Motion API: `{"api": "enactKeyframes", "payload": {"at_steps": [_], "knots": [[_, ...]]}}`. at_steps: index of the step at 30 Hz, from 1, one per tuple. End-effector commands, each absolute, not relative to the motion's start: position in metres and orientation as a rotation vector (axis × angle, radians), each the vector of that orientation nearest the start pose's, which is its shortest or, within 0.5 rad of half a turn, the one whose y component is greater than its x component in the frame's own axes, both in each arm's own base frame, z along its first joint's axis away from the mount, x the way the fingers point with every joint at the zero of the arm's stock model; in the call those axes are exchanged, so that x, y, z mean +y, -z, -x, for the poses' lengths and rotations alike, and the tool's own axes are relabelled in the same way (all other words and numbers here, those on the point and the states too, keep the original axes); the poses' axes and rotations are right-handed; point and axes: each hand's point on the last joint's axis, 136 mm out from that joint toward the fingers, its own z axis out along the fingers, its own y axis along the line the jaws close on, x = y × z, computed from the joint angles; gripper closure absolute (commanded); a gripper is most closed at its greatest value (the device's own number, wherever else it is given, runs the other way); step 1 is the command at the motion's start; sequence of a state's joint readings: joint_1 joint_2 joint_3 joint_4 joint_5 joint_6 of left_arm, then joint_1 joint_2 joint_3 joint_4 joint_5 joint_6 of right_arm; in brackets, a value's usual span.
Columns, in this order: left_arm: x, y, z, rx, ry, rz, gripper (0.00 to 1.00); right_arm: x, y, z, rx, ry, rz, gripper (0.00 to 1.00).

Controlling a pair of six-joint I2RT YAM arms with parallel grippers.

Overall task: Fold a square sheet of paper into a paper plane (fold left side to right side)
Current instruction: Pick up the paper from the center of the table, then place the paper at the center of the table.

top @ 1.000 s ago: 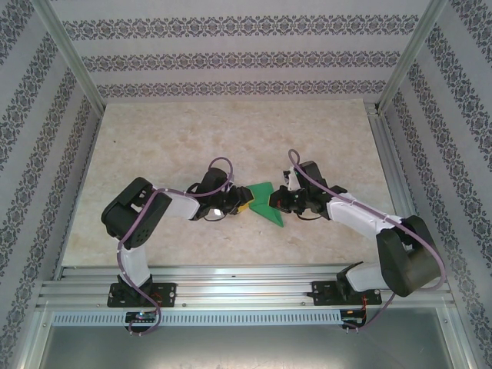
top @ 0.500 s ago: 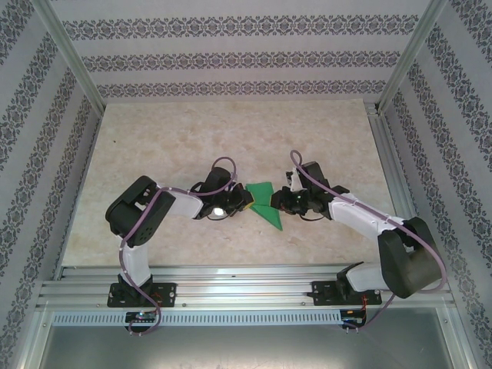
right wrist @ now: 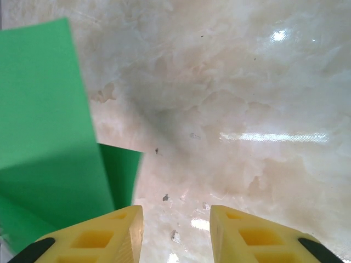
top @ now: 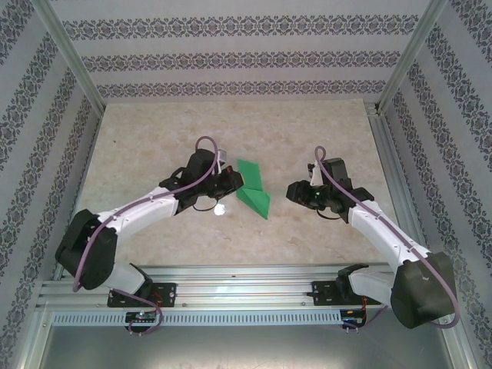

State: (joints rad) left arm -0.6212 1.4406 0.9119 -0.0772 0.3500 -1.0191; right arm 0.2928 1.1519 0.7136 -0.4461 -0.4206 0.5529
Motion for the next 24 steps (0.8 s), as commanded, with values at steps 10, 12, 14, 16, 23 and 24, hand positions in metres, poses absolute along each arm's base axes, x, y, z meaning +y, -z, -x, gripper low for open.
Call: {"api": "enactKeyframes", "payload": {"at_steps": [10,12,14,16,23,24], "knots": [[-0.236,-0.089,-0.283,2.626,1.021,0.402,1.0,0.213,-0.145,-0.266,2.487,-0.826,0.196,0.64],[-0.23,-0.081,-0.283,2.635,0.994,0.422,1.0,0.229,-0.145,-0.262,2.481,-0.805,0.253,0.64],[-0.223,-0.074,-0.282,2.636,0.982,0.455,1.0,0.247,-0.144,-0.257,2.468,-0.801,0.308,0.64],[-0.218,-0.069,-0.28,2.633,0.989,0.482,1.0,0.269,-0.145,-0.249,2.442,-0.793,0.368,0.64],[-0.213,-0.065,-0.273,2.639,0.991,0.498,1.0,0.327,-0.132,-0.223,2.38,-0.686,0.574,0.57],[-0.212,-0.065,-0.272,2.64,0.987,0.501,1.0,0.332,-0.127,-0.222,2.382,-0.674,0.591,0.57]]}}
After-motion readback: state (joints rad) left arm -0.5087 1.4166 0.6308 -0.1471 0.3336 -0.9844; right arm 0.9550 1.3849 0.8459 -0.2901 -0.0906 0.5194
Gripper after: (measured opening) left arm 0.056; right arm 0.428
